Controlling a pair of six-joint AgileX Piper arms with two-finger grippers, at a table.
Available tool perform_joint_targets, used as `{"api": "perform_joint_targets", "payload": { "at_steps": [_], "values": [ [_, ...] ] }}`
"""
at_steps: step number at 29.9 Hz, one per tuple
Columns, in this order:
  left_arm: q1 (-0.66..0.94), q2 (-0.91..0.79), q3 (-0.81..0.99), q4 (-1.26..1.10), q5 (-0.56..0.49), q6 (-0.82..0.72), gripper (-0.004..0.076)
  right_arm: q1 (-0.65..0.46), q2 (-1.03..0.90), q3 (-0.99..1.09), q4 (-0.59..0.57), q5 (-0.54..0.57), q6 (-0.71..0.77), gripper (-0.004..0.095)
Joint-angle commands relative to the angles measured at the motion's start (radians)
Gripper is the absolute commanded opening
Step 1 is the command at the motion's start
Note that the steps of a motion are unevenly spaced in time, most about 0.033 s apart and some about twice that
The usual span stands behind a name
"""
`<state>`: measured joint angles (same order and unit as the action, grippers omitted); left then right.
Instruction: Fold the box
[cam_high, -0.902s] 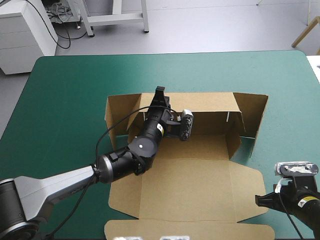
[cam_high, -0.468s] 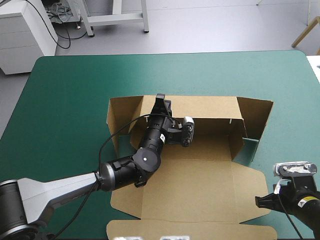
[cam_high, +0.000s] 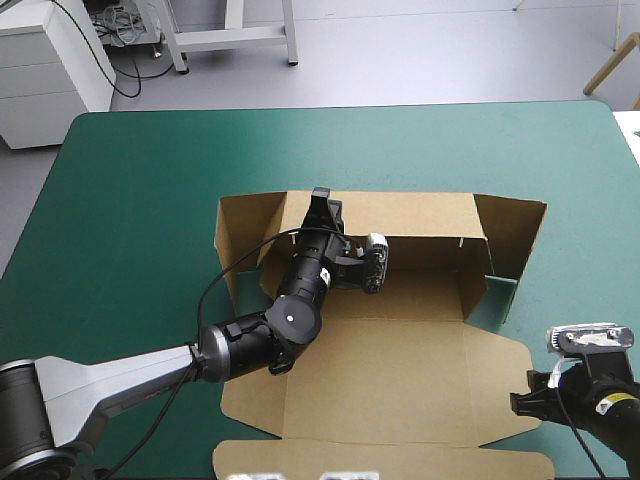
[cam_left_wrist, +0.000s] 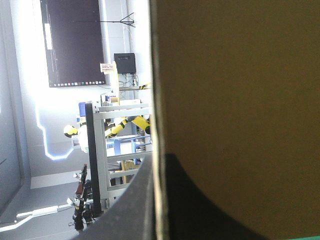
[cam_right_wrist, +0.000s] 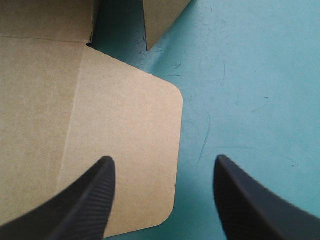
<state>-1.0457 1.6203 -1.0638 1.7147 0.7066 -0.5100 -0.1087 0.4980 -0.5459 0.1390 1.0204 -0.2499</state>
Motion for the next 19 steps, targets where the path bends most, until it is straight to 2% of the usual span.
{"api": "perform_joint_targets", "payload": {
  "at_steps": [1, 7, 12, 19],
  "values": [
    [-0.012, -0.042, -0.022, 0.046, 0.009, -0.016, -0.001, -0.005, 0.006, -0.025, 0.003, -0.047, -0.01, 0.0695],
    [-0.012, -0.042, -0.022, 0.046, 0.009, -0.02, -0.001, -0.005, 0.006, -0.025, 0.003, -0.047, -0.01, 0.0697],
    [-0.012, -0.042, -0.022, 0.046, 0.009, -0.035, -0.001, -0.005, 0.009, -0.037, 0.003, -0.048, 0.012, 0.066],
    [-0.012, -0.042, -0.022, 0.05, 0.009, -0.035, -0.001, -0.005, 0.063, -0.296, 0.0, -0.037, 0.068, 0.0634]
  ]
}}
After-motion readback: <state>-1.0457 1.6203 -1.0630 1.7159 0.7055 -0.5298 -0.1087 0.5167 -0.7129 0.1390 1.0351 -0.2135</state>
